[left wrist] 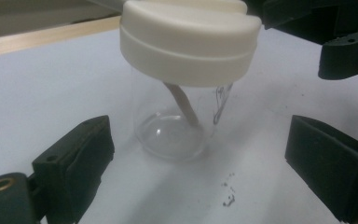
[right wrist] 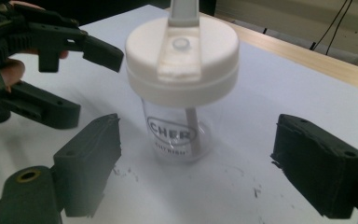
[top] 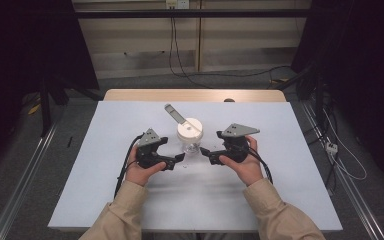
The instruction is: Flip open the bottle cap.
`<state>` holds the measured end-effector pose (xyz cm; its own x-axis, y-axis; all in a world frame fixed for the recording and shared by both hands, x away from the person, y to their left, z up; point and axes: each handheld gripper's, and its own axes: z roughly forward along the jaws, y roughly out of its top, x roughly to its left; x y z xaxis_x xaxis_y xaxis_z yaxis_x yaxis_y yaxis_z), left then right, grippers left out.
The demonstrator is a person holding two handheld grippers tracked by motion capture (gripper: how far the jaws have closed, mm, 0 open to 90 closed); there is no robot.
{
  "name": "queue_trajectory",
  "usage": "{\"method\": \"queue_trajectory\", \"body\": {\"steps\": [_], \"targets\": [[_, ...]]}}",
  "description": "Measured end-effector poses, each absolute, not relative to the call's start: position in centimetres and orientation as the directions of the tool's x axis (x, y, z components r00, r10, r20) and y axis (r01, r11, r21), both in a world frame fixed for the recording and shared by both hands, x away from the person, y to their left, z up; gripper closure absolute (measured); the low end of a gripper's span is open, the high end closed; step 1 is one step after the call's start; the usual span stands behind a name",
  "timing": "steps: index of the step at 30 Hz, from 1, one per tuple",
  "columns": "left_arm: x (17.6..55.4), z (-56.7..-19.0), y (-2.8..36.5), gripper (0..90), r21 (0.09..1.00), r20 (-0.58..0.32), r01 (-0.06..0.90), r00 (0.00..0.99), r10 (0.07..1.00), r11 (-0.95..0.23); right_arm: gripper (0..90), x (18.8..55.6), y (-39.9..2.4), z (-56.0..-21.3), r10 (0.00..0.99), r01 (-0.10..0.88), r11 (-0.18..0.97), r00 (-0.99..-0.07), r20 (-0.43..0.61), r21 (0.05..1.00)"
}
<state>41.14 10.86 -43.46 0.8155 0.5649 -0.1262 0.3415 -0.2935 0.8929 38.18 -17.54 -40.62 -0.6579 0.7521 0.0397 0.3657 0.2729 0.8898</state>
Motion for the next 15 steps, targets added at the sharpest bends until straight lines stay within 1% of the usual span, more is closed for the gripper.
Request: {"method": "queue_trajectory", "body": {"steps": [12, 15], "targets": [[39.8, -43.5, 13.1, 6.6, 0.887, -0.111, 0.346, 0.802, 0.587, -0.305, 12.3, 35.8, -20.4, -42.3, 0.769, 0.385, 0.269, -0.638, 0.044, 0.883], [39.6, -43.6, 13.8, 6.6, 0.885, -0.128, 0.360, 0.797, 0.590, -0.294, 11.9, 35.3, -20.9, -42.6, 0.774, 0.390, 0.277, -0.633, 0.037, 0.878]]}}
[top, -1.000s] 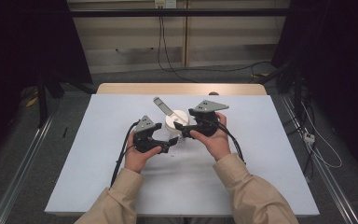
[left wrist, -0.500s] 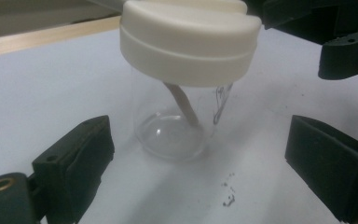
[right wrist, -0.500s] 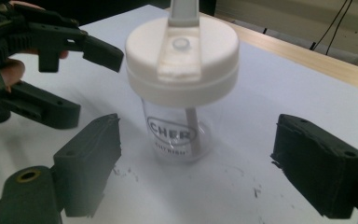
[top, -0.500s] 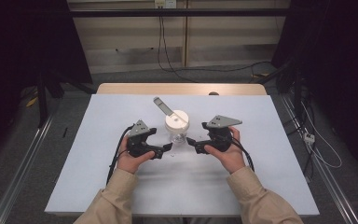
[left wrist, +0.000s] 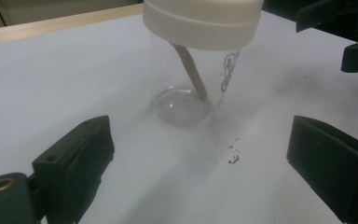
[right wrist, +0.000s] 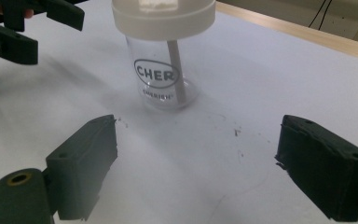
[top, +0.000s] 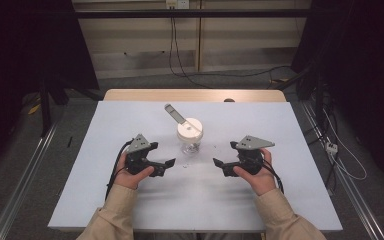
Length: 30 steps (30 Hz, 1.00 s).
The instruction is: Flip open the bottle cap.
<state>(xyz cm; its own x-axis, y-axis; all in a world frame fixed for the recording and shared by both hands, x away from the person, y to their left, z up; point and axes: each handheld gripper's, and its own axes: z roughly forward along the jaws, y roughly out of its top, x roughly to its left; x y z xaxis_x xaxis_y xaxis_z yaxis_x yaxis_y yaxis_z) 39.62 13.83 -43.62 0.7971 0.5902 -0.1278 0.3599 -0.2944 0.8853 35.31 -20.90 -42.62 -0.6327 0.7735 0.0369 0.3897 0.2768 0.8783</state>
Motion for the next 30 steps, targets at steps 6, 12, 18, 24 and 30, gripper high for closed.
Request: {"method": "queue_trajectory", "body": {"steps": [6, 12, 18, 24, 30], "targets": [[39.1, -43.7, 15.0, 7.0, 0.882, -0.122, 0.363, 0.793, 0.597, -0.301, 11.4, 34.4, -21.9, -43.3, 0.783, 0.399, 0.272, -0.621, 0.040, 0.876], [38.6, -43.6, 16.1, 7.3, 0.879, -0.113, 0.361, 0.792, 0.600, -0.311, 10.8, 33.5, -22.9, -43.8, 0.791, 0.407, 0.268, -0.611, 0.042, 0.873], [38.0, -43.7, 17.2, 7.7, 0.875, -0.106, 0.361, 0.793, 0.599, -0.322, 10.5, 32.8, -23.8, -44.2, 0.798, 0.412, 0.260, -0.601, 0.046, 0.873], [37.7, -43.8, 18.2, 7.9, 0.876, -0.098, 0.359, 0.788, 0.608, -0.323, 10.4, 32.2, -24.5, -44.3, 0.803, 0.417, 0.252, -0.594, 0.052, 0.873], [37.6, -43.8, 18.8, 8.1, 0.877, -0.105, 0.363, 0.784, 0.611, -0.315, 10.4, 31.8, -25.2, -44.3, 0.813, 0.421, 0.240, -0.580, 0.056, 0.875]]}}
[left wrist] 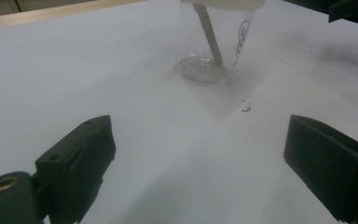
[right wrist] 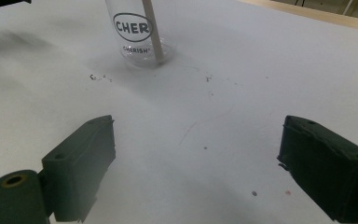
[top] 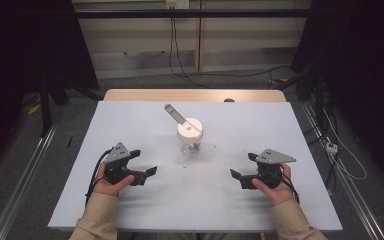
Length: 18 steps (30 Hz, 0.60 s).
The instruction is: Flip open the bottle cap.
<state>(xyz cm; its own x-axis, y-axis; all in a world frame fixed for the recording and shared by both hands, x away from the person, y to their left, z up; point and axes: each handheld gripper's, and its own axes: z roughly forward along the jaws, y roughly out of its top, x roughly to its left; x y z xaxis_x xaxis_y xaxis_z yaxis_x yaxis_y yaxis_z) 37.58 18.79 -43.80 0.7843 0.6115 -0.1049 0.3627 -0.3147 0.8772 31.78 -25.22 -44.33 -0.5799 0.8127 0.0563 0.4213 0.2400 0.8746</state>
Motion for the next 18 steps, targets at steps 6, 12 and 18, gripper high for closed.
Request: {"method": "queue_trajectory", "body": {"steps": [6, 12, 18], "targets": [[37.3, -43.9, 19.4, 8.1, 0.875, -0.092, 0.358, 0.784, 0.614, -0.326, 10.6, 31.4, -25.7, -44.5, 0.815, 0.422, 0.239, -0.577, 0.056, 0.874], [36.9, -44.0, 20.2, 8.2, 0.874, -0.089, 0.361, 0.778, 0.622, -0.326, 10.7, 31.0, -26.3, -44.6, 0.821, 0.426, 0.240, -0.569, 0.052, 0.872], [36.6, -44.1, 20.8, 8.4, 0.870, -0.085, 0.364, 0.775, 0.626, -0.333, 10.7, 30.5, -26.8, -44.6, 0.828, 0.427, 0.239, -0.559, 0.047, 0.872]]}}
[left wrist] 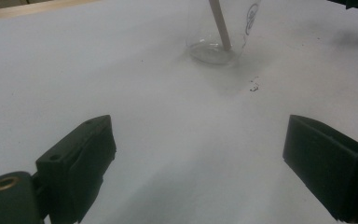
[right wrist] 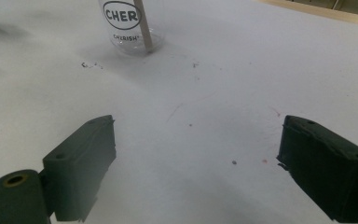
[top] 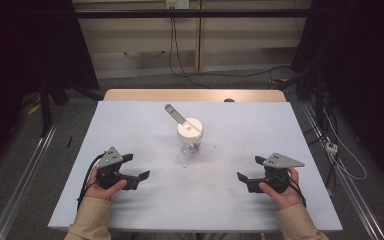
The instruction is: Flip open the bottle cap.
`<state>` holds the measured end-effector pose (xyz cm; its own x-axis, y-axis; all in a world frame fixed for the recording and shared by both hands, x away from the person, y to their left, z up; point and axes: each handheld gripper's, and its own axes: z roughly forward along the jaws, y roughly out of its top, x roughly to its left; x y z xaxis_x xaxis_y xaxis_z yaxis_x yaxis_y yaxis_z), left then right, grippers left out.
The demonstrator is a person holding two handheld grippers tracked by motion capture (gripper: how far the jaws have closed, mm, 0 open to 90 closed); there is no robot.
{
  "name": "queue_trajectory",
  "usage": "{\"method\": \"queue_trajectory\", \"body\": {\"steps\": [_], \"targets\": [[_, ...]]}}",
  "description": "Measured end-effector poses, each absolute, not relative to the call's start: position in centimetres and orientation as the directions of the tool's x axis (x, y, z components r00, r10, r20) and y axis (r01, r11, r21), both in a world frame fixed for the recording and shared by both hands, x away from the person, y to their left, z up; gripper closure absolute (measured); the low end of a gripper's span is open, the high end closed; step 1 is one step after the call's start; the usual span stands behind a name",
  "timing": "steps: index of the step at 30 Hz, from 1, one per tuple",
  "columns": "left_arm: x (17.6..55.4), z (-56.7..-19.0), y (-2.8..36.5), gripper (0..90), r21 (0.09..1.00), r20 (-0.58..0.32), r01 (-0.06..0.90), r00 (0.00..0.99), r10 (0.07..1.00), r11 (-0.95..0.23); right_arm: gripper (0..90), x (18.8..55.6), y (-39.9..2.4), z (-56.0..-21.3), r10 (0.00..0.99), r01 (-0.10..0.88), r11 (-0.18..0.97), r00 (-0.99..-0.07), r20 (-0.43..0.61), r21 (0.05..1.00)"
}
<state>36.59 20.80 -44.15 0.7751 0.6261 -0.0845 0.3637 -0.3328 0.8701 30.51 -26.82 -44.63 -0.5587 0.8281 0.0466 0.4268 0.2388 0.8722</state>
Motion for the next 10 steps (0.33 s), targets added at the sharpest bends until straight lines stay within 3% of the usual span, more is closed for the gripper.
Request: {"method": "queue_trajectory", "body": {"steps": [10], "targets": [[36.61, -44.25, 20.96, 8.6, 0.872, -0.093, 0.368, 0.773, 0.627, -0.324, 10.7, 30.33, -27.27, -44.75, 0.835, 0.431, 0.232, -0.548, 0.049, 0.872]]}}
